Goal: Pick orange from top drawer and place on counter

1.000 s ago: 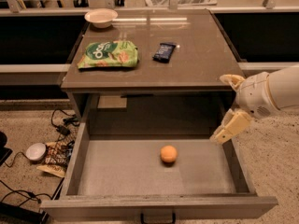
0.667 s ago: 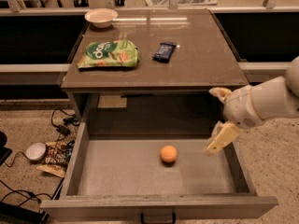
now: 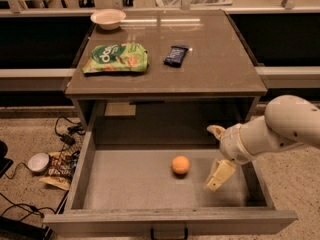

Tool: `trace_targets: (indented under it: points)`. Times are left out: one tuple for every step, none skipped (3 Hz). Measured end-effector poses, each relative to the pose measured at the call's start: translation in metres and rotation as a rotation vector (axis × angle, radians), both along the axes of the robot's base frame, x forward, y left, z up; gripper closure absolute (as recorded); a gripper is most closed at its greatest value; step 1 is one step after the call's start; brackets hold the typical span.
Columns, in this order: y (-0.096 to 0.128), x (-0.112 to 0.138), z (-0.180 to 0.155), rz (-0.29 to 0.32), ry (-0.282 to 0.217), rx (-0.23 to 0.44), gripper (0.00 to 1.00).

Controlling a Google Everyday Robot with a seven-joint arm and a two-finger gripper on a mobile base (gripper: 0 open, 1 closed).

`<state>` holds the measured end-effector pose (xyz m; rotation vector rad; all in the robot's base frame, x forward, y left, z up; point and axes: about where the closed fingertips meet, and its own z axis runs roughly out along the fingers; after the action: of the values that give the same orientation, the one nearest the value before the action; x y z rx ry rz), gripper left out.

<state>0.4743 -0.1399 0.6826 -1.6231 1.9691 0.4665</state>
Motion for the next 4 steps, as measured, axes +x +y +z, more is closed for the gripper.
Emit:
trace_targets:
  points:
    - [0.002, 0.006, -0.036, 0.002, 0.026, 0.000, 0.00]
    - [0.007, 0.014, -0.062, -0.003, 0.049, 0.011, 0.00]
    - [0.018, 0.018, -0.078, -0.003, 0.070, 0.031, 0.00]
    - [0.034, 0.023, -0.087, 0.001, 0.087, 0.059, 0.00]
